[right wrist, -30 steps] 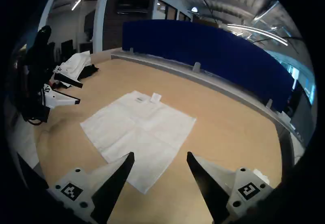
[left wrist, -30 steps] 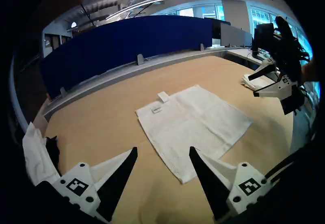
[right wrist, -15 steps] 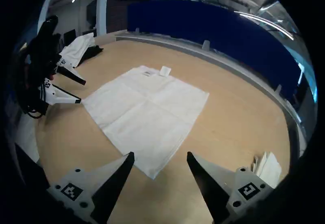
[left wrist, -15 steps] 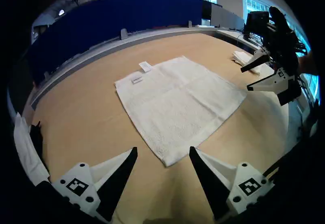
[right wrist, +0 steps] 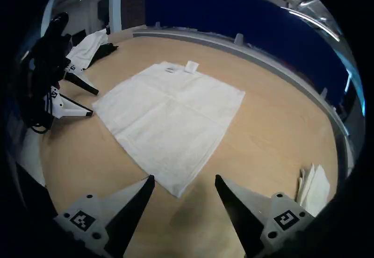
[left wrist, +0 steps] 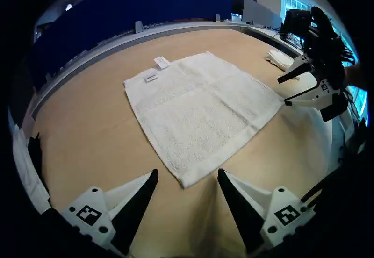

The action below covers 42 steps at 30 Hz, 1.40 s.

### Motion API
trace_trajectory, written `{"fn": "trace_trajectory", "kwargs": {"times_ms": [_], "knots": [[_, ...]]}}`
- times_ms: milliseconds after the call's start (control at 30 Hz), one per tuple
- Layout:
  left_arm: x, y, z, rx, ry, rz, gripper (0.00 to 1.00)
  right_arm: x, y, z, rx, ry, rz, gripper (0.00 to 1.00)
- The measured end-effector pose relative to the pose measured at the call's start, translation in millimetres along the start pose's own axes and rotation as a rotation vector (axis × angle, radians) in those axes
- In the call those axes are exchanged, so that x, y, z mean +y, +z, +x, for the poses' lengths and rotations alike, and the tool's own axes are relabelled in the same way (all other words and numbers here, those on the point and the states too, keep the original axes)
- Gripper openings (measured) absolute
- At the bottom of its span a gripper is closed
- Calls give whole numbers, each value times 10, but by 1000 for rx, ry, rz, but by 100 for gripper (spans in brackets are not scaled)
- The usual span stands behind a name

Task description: Fold towel

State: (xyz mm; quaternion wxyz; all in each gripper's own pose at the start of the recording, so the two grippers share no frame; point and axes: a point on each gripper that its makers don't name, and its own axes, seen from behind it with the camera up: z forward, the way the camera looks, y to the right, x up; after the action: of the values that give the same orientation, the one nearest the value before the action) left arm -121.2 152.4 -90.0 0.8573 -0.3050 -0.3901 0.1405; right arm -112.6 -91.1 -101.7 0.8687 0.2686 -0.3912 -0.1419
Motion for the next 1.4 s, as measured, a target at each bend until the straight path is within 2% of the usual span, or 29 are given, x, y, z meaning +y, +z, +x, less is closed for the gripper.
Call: {"fn": "trace_trajectory", "kwargs": {"times_ms": [300, 433, 767, 900, 967, 1033, 1167, 1300, 1400], "knots": [[20, 34, -56, -28, -2, 1, 90, -78, 39, -100, -28, -3, 32, 90], [14, 39, -55, -31, -12, 6, 84, -66, 66, -114, -32, 13, 33, 85], [12, 33, -71, -35, -13, 9, 69, -87, 93, -183, -54, 20, 39, 56], [18, 31, -77, -38, -11, 7, 65, -79, 97, -182, -57, 34, 38, 50], [23, 29, -80, -40, -8, 5, 56, -74, 98, -179, -59, 38, 35, 45], [32, 23, -84, -45, -6, 5, 52, -69, 98, -180, -61, 39, 34, 37], [52, 30, -85, -52, 1, 1, 39, -68, 98, -182, -64, 45, 34, 26], [46, 34, -87, -53, 1, 9, 20, -68, 85, -159, -61, 55, 35, 19], [37, 27, -87, -51, -4, 18, 14, -76, 73, -145, -58, 55, 37, 15]]}}
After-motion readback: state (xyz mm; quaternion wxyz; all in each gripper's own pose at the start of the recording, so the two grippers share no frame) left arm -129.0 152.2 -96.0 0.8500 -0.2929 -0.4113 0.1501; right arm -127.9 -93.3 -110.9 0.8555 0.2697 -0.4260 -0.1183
